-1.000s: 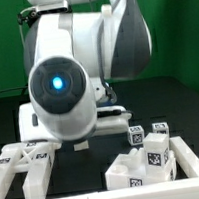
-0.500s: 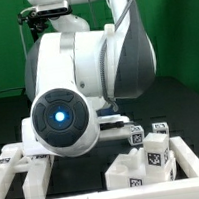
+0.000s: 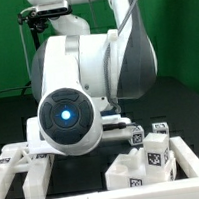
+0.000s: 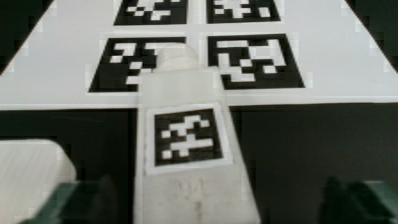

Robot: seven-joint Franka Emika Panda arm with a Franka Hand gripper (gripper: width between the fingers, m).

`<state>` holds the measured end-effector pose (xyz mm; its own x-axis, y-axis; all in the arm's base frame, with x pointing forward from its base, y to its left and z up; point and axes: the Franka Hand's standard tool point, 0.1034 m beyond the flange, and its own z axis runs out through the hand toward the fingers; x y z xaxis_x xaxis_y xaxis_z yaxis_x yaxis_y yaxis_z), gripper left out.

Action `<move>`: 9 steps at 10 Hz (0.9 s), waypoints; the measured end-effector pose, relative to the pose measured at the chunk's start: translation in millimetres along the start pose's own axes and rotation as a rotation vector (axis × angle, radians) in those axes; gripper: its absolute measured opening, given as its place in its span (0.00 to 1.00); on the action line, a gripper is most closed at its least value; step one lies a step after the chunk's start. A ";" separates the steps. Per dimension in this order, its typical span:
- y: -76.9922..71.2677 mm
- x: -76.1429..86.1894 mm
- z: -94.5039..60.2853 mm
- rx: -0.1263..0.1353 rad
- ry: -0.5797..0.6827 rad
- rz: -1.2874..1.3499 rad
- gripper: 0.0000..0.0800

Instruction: Assemble chair

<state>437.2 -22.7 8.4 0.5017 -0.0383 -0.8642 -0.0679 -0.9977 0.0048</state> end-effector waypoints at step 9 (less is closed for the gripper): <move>-11.3 -19.8 -53.5 0.004 -0.007 -0.011 0.36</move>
Offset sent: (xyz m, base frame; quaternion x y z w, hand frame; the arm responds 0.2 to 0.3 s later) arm 0.0037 -0.0008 -0.0002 -0.0013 0.0006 -0.0009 1.0000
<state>474.2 -13.7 52.4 0.4967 -0.0266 -0.8675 -0.0660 -0.9978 -0.0072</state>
